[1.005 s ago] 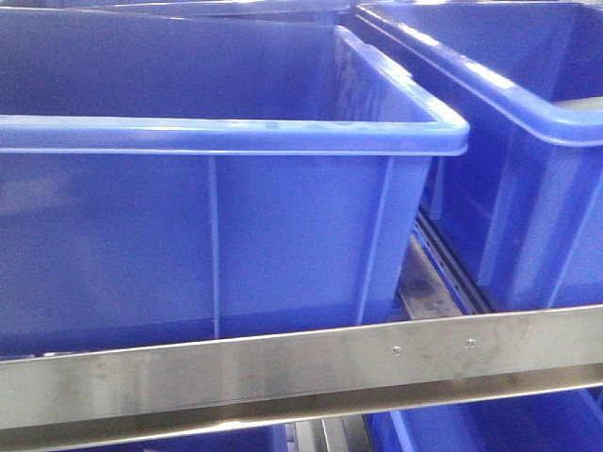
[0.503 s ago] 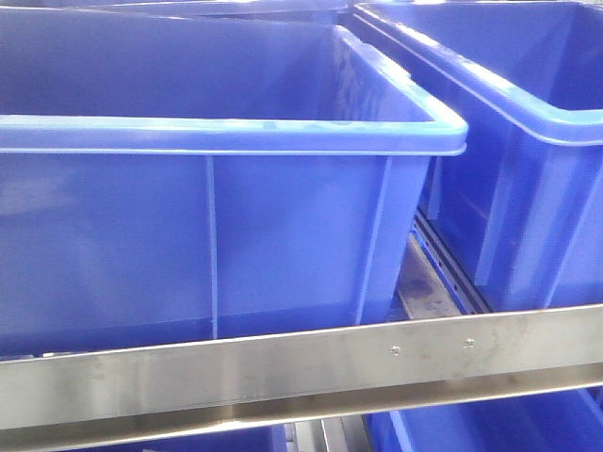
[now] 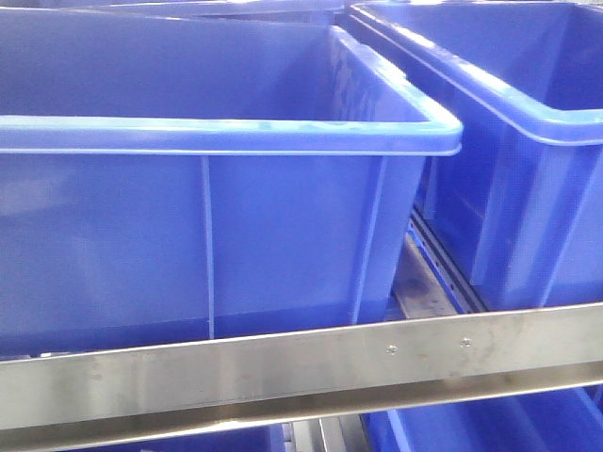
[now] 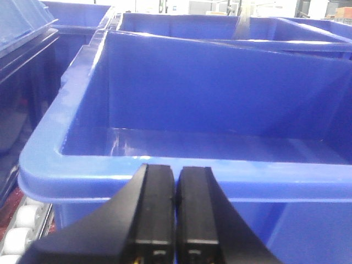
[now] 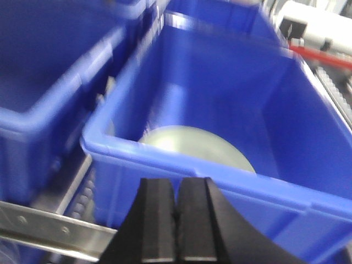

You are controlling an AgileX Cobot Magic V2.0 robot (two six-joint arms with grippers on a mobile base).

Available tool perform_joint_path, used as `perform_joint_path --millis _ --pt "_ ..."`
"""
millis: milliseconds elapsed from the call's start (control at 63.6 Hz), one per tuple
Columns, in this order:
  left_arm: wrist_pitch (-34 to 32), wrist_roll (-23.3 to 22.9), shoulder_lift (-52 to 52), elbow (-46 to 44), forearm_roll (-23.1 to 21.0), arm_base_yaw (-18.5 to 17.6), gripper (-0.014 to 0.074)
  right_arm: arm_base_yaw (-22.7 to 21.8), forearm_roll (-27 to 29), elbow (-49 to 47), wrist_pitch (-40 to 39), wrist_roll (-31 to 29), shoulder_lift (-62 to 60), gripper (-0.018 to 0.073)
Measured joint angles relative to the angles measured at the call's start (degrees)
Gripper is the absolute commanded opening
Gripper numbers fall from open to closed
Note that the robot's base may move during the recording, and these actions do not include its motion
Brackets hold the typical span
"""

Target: Place green plate on second shelf with right arm

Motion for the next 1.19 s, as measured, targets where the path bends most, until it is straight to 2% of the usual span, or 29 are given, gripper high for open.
perform_joint_path --millis 157,361,503,613,691,786,880,943,1005,1084,1194 --pt "0.0 0.0 0.0 0.0 0.0 0.0 0.0131 0.0 -0.9 0.3 -4.0 0.0 0.0 0.0032" --pt "0.0 0.0 0.0 0.0 0.0 0.0 0.0131 0.0 -1.4 0.6 -4.3 0.0 0.0 0.0032" --pt "0.0 0.0 0.0 0.0 0.0 0.0 0.0131 0.0 -1.2 5.5 -7.7 1.3 0.0 0.0032" --pt "0.0 0.0 0.0 0.0 0.0 0.0 0.0131 0.0 1.4 13.1 -14.3 3.0 0.0 0.0032" --pt "0.1 0.0 0.0 0.0 0.0 0.0 0.0131 0.0 5.9 18.9 -20.0 3.7 0.0 0.0032" --pt "0.1 0.0 0.0 0.0 0.0 0.0 0.0131 0.0 9.4 20.6 -22.4 3.6 0.0 0.0032" --pt "0.1 0.0 0.0 0.0 0.0 0.0 0.0131 0.0 10.3 20.6 -24.1 3.5 0.0 0.0032" --pt "0.1 0.0 0.0 0.0 0.0 0.0 0.0131 0.0 8.0 20.6 -24.3 4.3 0.0 0.0032" --pt "0.1 0.0 0.0 0.0 0.0 0.0 0.0131 0.0 3.0 20.6 -24.3 7.8 0.0 0.0032" --pt "0.1 0.0 0.0 0.0 0.0 0.0 0.0131 0.0 -4.8 20.6 -24.3 15.4 0.0 0.0032" --pt "0.1 0.0 0.0 0.0 0.0 0.0 0.0131 0.0 -11.7 20.6 -23.4 24.7 0.0 0.0032"
